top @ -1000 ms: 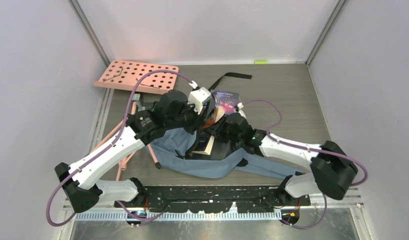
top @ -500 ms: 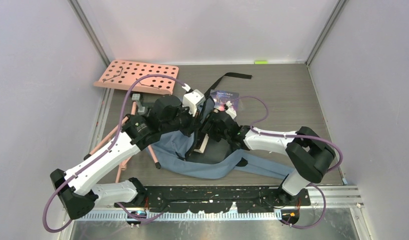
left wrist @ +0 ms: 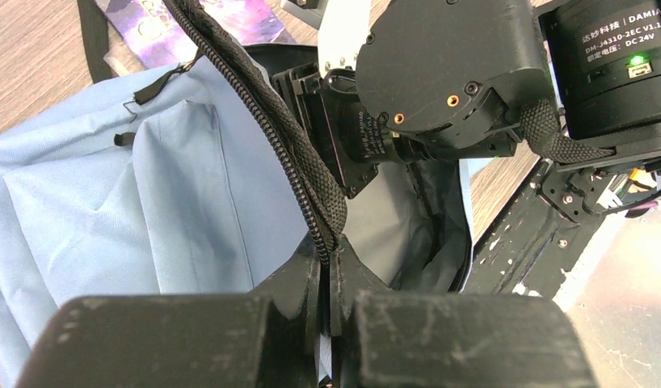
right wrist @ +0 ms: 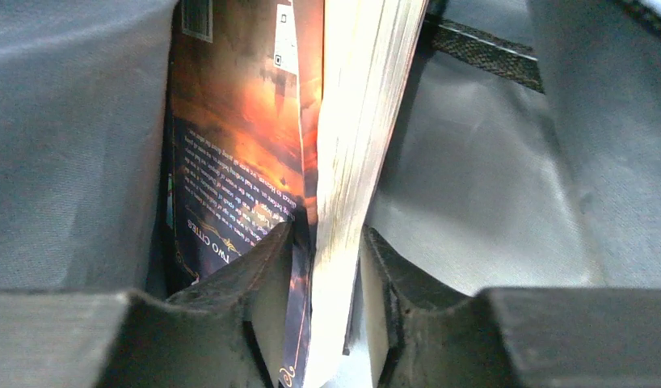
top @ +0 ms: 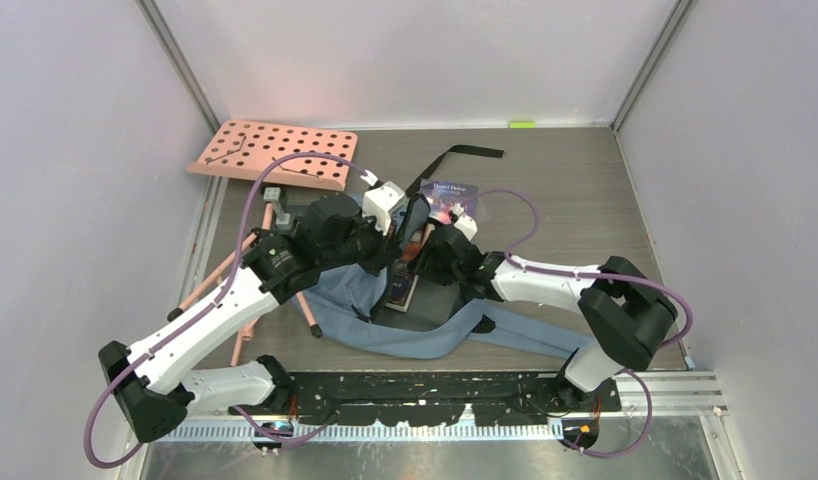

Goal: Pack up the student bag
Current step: Place the book in the student bag.

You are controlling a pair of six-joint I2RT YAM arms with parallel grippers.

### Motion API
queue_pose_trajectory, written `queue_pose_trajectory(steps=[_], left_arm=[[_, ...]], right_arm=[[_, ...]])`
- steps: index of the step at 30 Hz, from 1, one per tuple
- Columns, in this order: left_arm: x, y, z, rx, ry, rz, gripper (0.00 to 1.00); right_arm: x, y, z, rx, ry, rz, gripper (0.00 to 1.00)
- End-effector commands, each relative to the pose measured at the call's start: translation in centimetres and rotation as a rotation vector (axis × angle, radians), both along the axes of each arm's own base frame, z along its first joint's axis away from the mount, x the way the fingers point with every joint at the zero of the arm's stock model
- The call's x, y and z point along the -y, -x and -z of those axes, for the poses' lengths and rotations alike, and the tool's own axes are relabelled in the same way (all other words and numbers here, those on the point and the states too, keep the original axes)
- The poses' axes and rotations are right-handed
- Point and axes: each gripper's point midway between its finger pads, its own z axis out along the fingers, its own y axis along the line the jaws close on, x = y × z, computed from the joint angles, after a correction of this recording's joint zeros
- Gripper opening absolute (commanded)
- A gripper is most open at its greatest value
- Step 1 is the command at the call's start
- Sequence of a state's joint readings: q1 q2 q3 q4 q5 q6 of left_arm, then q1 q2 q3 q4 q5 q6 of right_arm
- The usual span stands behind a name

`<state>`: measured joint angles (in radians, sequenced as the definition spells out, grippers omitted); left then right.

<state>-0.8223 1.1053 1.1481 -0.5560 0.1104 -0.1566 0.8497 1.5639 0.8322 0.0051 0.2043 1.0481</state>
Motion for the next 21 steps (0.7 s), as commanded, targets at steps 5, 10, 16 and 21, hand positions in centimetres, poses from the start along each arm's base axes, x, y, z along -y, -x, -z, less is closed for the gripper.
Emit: queue_pose_trajectory(steps=[5, 10, 16, 21], left_arm=[[0.4, 0.5, -2.5, 0.043, 0.097, 0.025, 0.00], [0.3, 1.0, -2.3, 0.026, 0.121, 0.023, 0.00], [-1.3, 0.9, -1.6, 0.027, 0.095, -0.043, 0.00], [-3.2, 1.1, -0.8, 0.039, 0.090, -0.120, 0.00]], right_arm=[[-5.5, -1.3, -1.8, 0.047, -0.146, -0.123, 0.32], [-8.2, -2.1, -2.1, 0.065, -0.194, -0.185, 0.32], [-6.8, -1.1, -2.8, 0.111, -0.155, -0.226, 0.50], [-3.2, 0.8, -5.5, 0.164, -0.087, -0.239, 0.68]])
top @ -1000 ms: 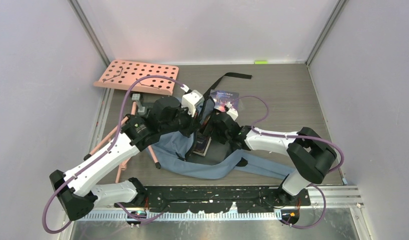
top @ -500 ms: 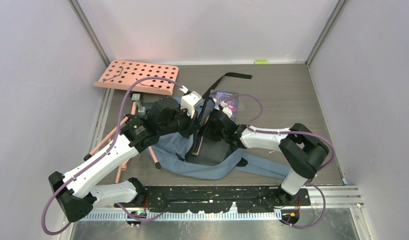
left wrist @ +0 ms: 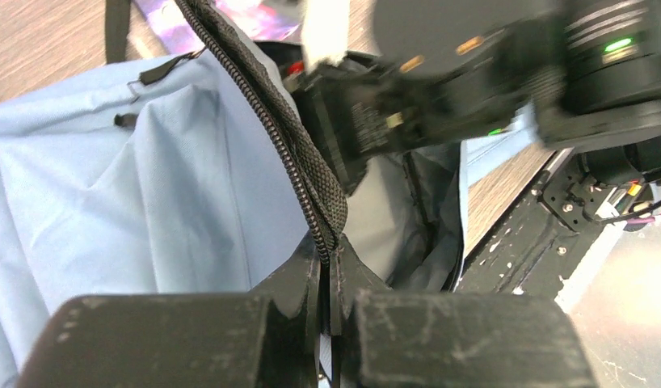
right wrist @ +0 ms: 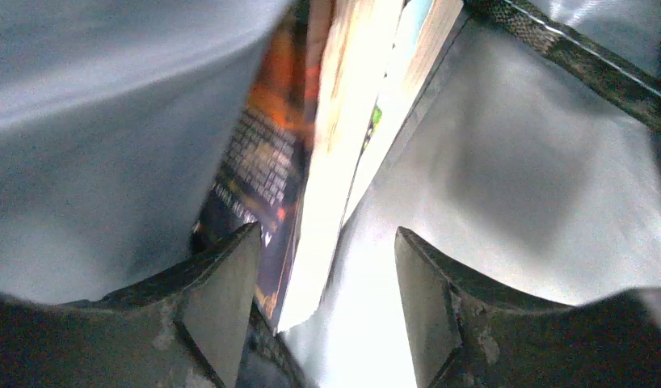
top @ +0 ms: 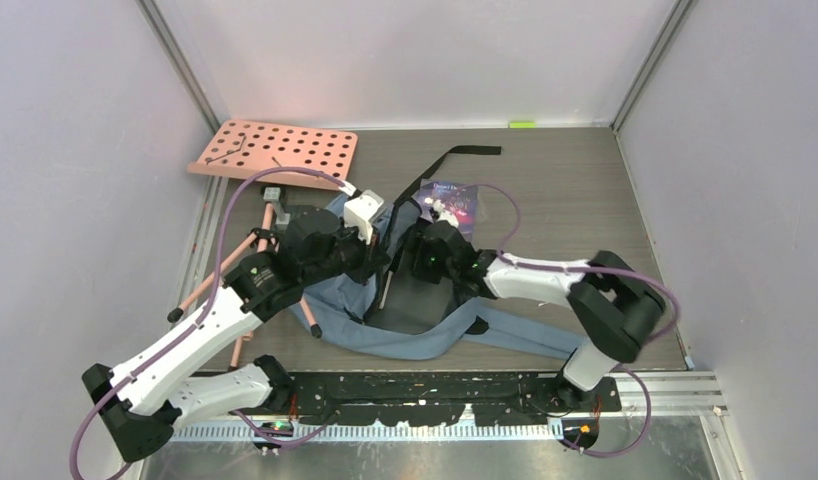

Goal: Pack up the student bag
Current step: Place the book in the student bag, then pick up the book from the center of the board.

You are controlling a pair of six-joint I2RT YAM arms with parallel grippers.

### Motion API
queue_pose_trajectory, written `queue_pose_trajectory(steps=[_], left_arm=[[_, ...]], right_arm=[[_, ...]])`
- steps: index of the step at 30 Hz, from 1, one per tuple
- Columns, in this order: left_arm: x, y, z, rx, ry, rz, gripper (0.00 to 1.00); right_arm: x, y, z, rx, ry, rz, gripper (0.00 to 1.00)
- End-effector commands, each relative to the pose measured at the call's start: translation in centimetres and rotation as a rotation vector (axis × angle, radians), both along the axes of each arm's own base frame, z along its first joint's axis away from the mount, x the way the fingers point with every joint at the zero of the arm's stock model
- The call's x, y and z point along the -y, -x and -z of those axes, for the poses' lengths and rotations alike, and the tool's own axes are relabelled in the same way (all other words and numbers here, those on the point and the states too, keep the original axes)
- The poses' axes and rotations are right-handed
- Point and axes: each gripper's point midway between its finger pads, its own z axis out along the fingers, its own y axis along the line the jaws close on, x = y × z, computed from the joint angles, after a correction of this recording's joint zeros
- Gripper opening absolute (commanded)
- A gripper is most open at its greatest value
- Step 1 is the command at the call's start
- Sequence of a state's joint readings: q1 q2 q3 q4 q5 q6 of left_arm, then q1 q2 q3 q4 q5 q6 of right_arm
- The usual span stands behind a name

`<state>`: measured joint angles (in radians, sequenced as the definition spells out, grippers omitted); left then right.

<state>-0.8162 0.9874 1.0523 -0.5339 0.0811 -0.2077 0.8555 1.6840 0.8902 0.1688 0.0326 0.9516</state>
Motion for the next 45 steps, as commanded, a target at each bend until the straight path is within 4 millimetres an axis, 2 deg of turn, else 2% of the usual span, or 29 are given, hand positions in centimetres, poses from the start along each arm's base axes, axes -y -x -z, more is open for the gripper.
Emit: queue_pose_trajectory(steps=[1, 4, 6, 9, 10, 13, 14, 15, 16, 17, 18, 19, 21, 24, 26, 28, 30, 31, 32, 33, 36, 40, 45], left_arm=[[-1.7, 0.2, -0.8, 0.034, 0.038, -0.073, 0.00], [-2.9, 1.3, 0.1, -0.009, 0.022, -0.094, 0.00], [-3.8, 2.2, 1.1, -0.061, -0.002, -0.106, 0.00], [-3.8, 4.4, 2.1, -0.165, -0.015, -0.059, 0.00], [-3.5, 5.4, 2.4, -0.202, -0.007, -0.018, 0.00], [-2.6, 7.5, 2.7, -0.293, 0.018, 0.070, 0.00], [-2.3, 7.9, 2.7, -0.316, 0.027, 0.089, 0.00], [-2.0, 8.2, 2.5, -0.335, 0.038, 0.105, 0.03], [-1.7, 8.3, 2.2, -0.343, 0.048, 0.117, 0.14], [-1.3, 8.1, 1.8, -0.343, 0.057, 0.125, 0.31], [-0.9, 7.8, 1.3, -0.331, 0.068, 0.127, 0.47], [-0.5, 7.3, 0.5, -0.311, 0.082, 0.132, 0.62], [0.6, 6.0, -1.5, -0.248, 0.111, 0.144, 0.80], [2.7, 3.7, -4.9, -0.152, 0.171, 0.153, 0.97], [4.2, 2.0, -6.9, -0.107, 0.204, 0.158, 1.00], [5.2, -0.6, -7.0, -0.109, 0.209, 0.136, 1.00], [5.9, -4.2, -5.1, -0.170, 0.214, 0.087, 1.00], [5.8, -6.3, -4.1, -0.206, 0.231, 0.045, 1.00], [5.6, -8.4, -2.9, -0.245, 0.248, -0.003, 1.00], [5.5, -10.5, -1.5, -0.277, 0.259, -0.053, 1.00], [5.7, -15.2, 2.1, -0.340, 0.297, -0.128, 0.95], [6.7, -19.8, 6.6, -0.385, 0.275, -0.171, 0.89], [7.0, -24.5, 12.7, -0.415, 0.152, -0.254, 0.84]], right_arm=[[3.0, 1.6, -5.9, 0.145, 0.016, -0.032, 0.69], [6.0, 2.9, -7.3, 0.173, 0.083, -0.025, 0.74], [8.3, 3.6, -9.3, 0.214, 0.115, 0.000, 0.77], [12.0, 4.6, -12.4, 0.279, 0.161, 0.039, 0.85], [12.9, 4.4, -13.4, 0.301, 0.172, 0.065, 0.89], [16.0, 3.7, -14.3, 0.323, 0.231, 0.118, 0.95], [16.4, 3.4, -14.2, 0.315, 0.234, 0.118, 0.96], [17.6, 2.3, -13.8, 0.291, 0.242, 0.158, 0.96], [17.3, 2.0, -13.1, 0.254, 0.225, 0.130, 0.96], [18.6, 0.8, -12.7, 0.226, 0.220, 0.173, 0.96], [18.3, 0.3, -11.9, 0.187, 0.201, 0.151, 0.96], [19.7, -0.9, -11.4, 0.158, 0.194, 0.194, 0.95], [19.6, -2.0, -10.1, 0.105, 0.171, 0.171, 0.95], [20.1, -4.4, -8.1, 0.050, 0.165, 0.193, 0.94], [20.2, -5.7, -7.0, 0.027, 0.155, 0.198, 0.93], [20.2, -7.0, -6.1, 0.006, 0.144, 0.197, 0.93], [20.0, -8.2, -5.1, -0.020, 0.128, 0.194, 0.92], [19.8, -8.7, -5.1, -0.025, 0.111, 0.186, 0.91], [19.8, -9.3, -4.1, -0.049, 0.109, 0.187, 0.90], [19.5, -9.7, -4.2, -0.051, 0.089, 0.178, 0.89], [19.0, -11.1, -2.8, -0.081, 0.060, 0.166, 0.88], [18.5, -12.4, -1.6, -0.117, 0.030, 0.154, 0.87], [18.2, -13.1, 0.1, -0.162, 0.001, 0.143, 0.84]])
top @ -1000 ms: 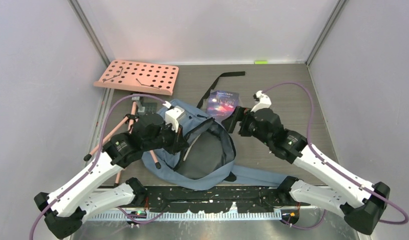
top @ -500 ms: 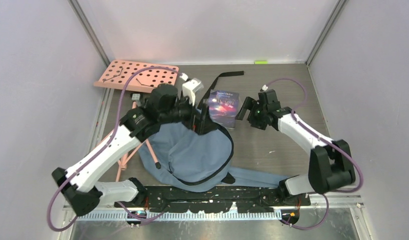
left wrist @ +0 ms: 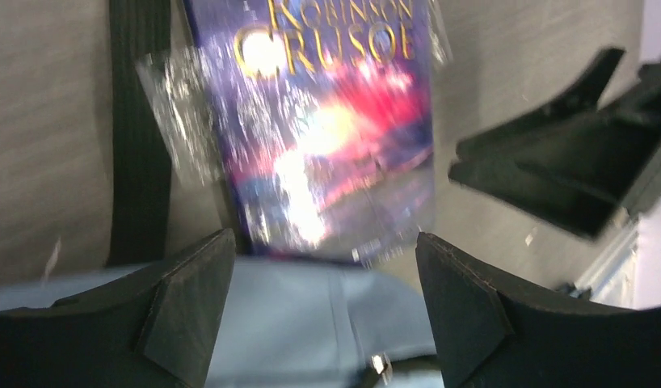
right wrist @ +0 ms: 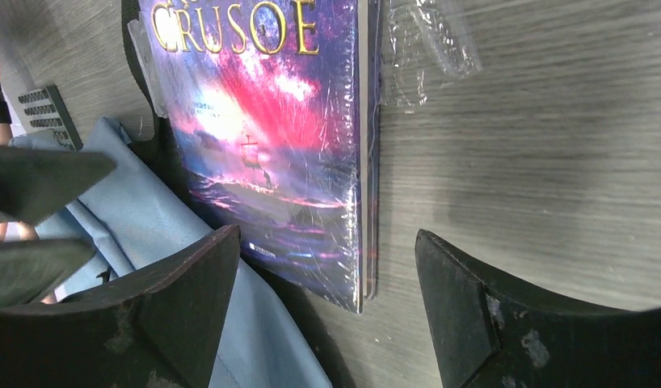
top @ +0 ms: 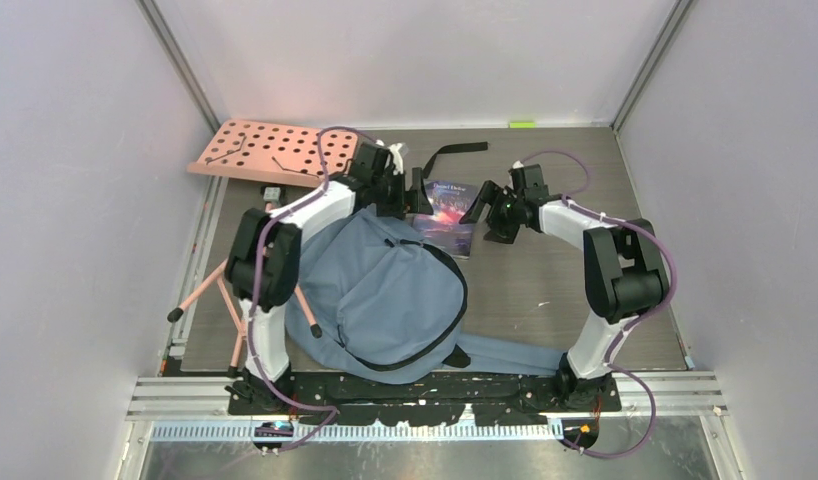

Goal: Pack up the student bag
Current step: Pick up the book from the center of the board.

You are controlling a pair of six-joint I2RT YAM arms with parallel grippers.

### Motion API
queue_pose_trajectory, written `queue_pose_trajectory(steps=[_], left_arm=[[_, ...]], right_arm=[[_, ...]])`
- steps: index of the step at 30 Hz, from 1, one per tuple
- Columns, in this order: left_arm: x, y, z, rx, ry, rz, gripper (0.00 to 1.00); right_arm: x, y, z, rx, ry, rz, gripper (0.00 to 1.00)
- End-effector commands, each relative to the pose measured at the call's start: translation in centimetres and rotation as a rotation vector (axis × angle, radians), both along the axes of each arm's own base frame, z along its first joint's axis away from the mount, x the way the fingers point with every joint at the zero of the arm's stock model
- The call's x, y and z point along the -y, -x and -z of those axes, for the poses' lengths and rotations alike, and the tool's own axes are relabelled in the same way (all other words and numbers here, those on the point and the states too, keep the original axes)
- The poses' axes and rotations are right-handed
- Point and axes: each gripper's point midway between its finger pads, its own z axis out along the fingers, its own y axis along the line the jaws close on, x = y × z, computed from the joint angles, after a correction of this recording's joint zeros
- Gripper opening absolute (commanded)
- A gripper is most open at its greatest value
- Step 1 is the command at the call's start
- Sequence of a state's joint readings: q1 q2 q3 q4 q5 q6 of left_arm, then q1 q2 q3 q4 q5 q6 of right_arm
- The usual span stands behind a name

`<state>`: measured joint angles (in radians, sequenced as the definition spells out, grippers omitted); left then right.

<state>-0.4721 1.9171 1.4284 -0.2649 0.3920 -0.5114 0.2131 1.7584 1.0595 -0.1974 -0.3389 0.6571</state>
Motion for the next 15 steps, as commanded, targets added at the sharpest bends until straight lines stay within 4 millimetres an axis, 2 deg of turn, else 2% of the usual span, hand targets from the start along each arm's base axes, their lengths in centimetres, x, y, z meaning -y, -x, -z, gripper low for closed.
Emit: queue_pose_trajectory(steps=[1, 6, 15], left_arm=[[1.6, -4.7, -1.1, 0.112, -0.010, -0.014, 0.83], [1.0, -6.4, 2.3, 0.089, -0.097, -0.053, 0.82], [1.4, -5.9, 6.7, -0.018, -0.137, -0.042, 0.82]], right_arm=[[-1.2, -1.9, -1.5, 0.048, -0.081, -0.025, 0.84], [-1.0, -2.2, -0.7, 0.037, -0.081, -0.019, 0.83], [-1.8, -3.0, 0.9, -0.001, -0.124, -0.036, 0.82]])
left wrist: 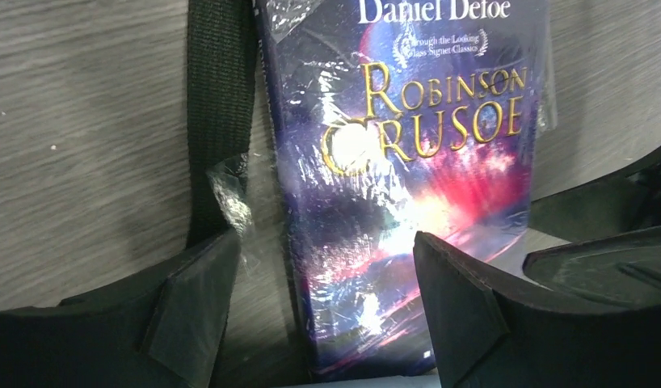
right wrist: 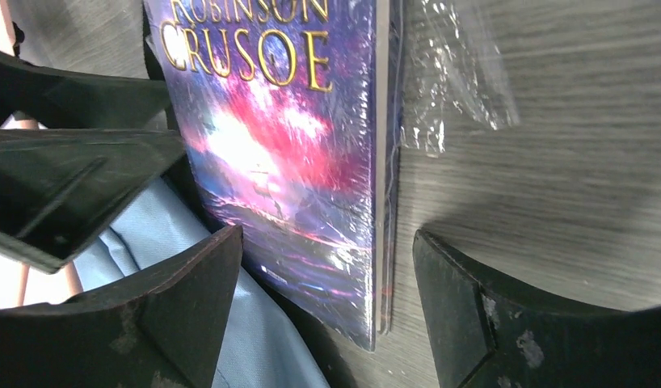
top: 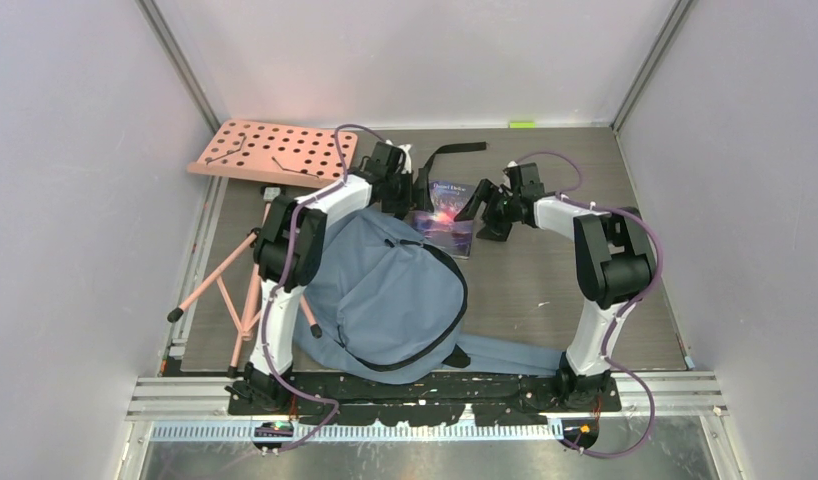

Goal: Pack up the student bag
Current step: Pick up the book from the center of the board.

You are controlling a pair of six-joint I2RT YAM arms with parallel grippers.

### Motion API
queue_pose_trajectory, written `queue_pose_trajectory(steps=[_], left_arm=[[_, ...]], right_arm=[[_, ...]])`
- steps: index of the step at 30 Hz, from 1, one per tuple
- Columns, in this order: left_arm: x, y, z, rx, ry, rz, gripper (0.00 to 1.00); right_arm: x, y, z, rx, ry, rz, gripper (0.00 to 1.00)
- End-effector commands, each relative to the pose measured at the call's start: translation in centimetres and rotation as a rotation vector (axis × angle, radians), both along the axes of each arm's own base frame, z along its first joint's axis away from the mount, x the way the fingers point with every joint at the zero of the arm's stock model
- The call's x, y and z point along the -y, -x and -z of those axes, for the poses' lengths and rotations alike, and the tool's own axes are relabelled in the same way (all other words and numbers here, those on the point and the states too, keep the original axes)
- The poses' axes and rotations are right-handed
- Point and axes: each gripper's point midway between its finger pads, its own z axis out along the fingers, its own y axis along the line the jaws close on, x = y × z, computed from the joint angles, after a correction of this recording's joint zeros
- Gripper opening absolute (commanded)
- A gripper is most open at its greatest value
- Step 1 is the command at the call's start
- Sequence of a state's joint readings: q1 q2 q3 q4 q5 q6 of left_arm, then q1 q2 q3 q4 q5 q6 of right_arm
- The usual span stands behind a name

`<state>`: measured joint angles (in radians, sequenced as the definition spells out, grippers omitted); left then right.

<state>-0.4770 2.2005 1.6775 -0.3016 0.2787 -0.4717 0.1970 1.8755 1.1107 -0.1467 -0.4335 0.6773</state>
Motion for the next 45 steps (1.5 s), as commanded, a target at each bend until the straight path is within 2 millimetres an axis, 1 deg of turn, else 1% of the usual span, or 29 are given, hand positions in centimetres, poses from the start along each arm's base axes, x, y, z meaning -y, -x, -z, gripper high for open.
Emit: queue_pose_trajectory(steps=[1, 4, 6, 9, 11, 13, 15, 18, 22, 24, 27, 30, 34, 37, 40, 42, 43, 45], left_arm=[[0.5, 0.0, 1.1, -0.029, -0.017, 0.010, 0.82], [0.6, 0.4, 2.3, -0.056, -0.034, 0.011, 0.82], [1.3, 0.8, 2.7, -0.082, 0.007, 0.025, 0.82], [3.7, 1.9, 2.0, -0.116, 0.153, 0.074, 0.80], [5.1, 2.4, 1.0, -0.109, 0.223, 0.103, 0.77], [6.3, 2.8, -0.5, -0.085, 0.271, 0.129, 0.74], [7.3, 2.9, -2.6, -0.056, 0.335, 0.135, 0.71], [8.4, 2.8, -6.8, 0.012, 0.454, 0.131, 0.67], [9.5, 3.8, -11.8, 0.078, 0.568, 0.155, 0.65], [10.0, 4.5, -13.1, 0.086, 0.601, 0.172, 0.64], [10.4, 5.3, -14.3, 0.090, 0.642, 0.189, 0.62], [10.4, 6.2, -14.2, 0.081, 0.651, 0.192, 0.61], [10.5, 6.9, -14.1, 0.068, 0.665, 0.194, 0.60], [10.5, 7.5, -13.0, 0.037, 0.648, 0.197, 0.59], [10.3, 7.9, -11.8, 0.010, 0.622, 0.193, 0.57], [10.0, 8.2, -10.8, -0.008, 0.578, 0.189, 0.53], [10.0, 8.2, -10.5, -0.009, 0.562, 0.189, 0.49], [9.9, 8.4, -10.0, -0.021, 0.547, 0.191, 0.39]], right_arm=[[-0.9, -1.6, -0.8, 0.034, -0.060, -0.012, 0.82], [-1.3, -1.7, -0.4, 0.022, -0.091, -0.011, 0.81], [-1.6, -1.6, -0.1, 0.015, -0.103, -0.013, 0.80], [-1.7, -1.4, 0.3, 0.003, -0.117, -0.014, 0.80], [-1.9, -1.1, 0.6, -0.010, -0.131, -0.017, 0.79], [-2.1, -0.8, 0.9, -0.027, -0.150, -0.019, 0.77], [-2.2, -0.7, 1.2, -0.026, -0.162, -0.018, 0.76], [-2.1, -0.4, 1.7, -0.031, -0.160, -0.010, 0.76], [-2.1, -0.2, 1.9, -0.039, -0.165, -0.005, 0.75], [-2.2, -0.1, 1.9, -0.040, -0.167, -0.005, 0.75], [-2.2, -0.1, 1.8, -0.037, -0.171, -0.006, 0.74], [-2.2, -0.1, 1.5, -0.029, -0.172, -0.007, 0.74], [-2.2, -0.1, 1.2, -0.021, -0.174, -0.008, 0.74], [-2.2, -0.1, 1.2, -0.018, -0.176, -0.008, 0.73], [-2.2, 0.0, 1.2, -0.017, -0.180, -0.007, 0.73], [-2.2, 0.1, 1.0, -0.013, -0.183, -0.007, 0.73], [-2.2, 0.0, 0.9, -0.009, -0.184, -0.007, 0.73], [-2.2, 0.0, 0.7, -0.001, -0.184, -0.009, 0.73]])
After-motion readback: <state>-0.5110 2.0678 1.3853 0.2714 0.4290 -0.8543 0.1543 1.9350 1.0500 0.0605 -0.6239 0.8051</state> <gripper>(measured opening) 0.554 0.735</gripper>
